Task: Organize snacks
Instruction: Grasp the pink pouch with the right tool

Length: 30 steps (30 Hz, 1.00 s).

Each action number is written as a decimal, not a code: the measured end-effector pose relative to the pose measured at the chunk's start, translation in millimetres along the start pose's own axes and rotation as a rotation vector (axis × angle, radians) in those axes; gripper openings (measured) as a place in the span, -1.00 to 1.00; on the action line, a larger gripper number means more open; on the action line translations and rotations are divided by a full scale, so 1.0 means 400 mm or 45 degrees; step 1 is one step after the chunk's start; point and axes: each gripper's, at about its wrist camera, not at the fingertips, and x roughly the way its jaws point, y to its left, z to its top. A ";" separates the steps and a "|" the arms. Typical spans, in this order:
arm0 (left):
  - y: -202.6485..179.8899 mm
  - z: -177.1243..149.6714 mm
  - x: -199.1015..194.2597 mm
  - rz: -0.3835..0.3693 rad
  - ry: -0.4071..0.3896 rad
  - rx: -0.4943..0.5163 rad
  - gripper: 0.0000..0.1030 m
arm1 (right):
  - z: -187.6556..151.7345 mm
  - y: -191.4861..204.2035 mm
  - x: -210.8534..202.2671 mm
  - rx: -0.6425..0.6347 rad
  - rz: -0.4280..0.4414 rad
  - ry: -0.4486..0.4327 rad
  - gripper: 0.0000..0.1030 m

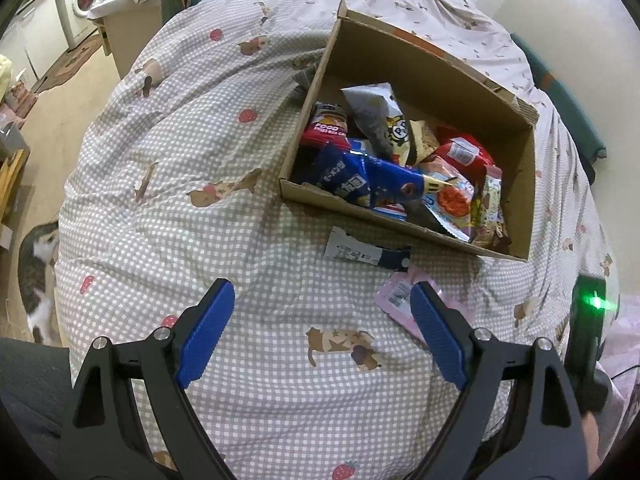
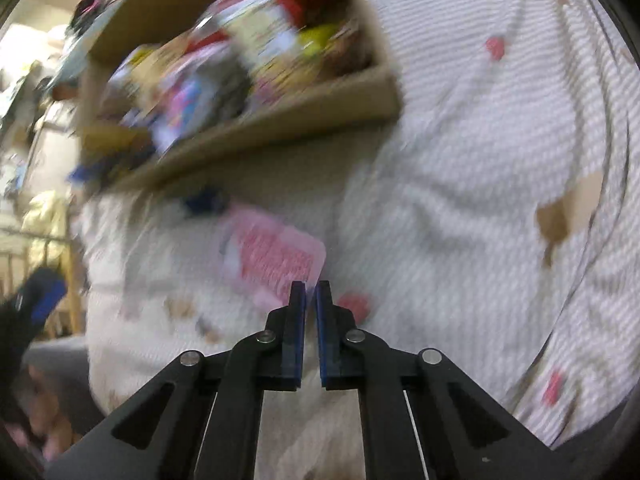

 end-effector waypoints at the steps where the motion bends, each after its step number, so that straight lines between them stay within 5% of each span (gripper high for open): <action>1: 0.000 0.000 -0.002 0.001 -0.002 0.002 0.70 | -0.016 0.012 -0.003 -0.023 0.003 0.012 -0.89; 7: 0.017 0.004 -0.012 0.008 -0.016 -0.029 0.70 | -0.104 0.062 -0.005 -0.093 0.081 0.129 -0.87; 11: 0.024 0.007 -0.014 0.005 -0.017 -0.048 0.70 | -0.123 0.079 0.006 -0.163 -0.031 0.150 -0.71; 12: 0.024 0.007 -0.015 0.006 -0.019 -0.048 0.70 | -0.119 0.082 0.003 -0.178 -0.085 0.144 -0.41; 13: 0.024 0.007 -0.015 0.006 -0.021 -0.048 0.70 | -0.117 0.085 0.001 -0.189 -0.125 0.131 0.14; 15: 0.023 0.007 -0.015 0.003 -0.020 -0.052 0.70 | -0.100 0.103 -0.015 -0.233 -0.205 0.062 0.74; 19: 0.024 0.011 -0.020 0.003 -0.032 -0.058 0.70 | -0.039 0.168 0.020 -0.368 -0.277 -0.002 0.75; 23: 0.043 0.018 -0.034 0.031 -0.064 -0.075 0.70 | -0.003 0.204 0.105 -0.457 -0.297 0.099 0.75; 27: 0.060 0.024 -0.029 0.047 -0.062 -0.102 0.70 | -0.014 0.235 0.201 -0.596 -0.435 0.184 0.73; 30: 0.056 0.025 -0.028 0.038 -0.059 -0.104 0.70 | -0.018 0.239 0.212 -0.622 -0.448 0.169 0.40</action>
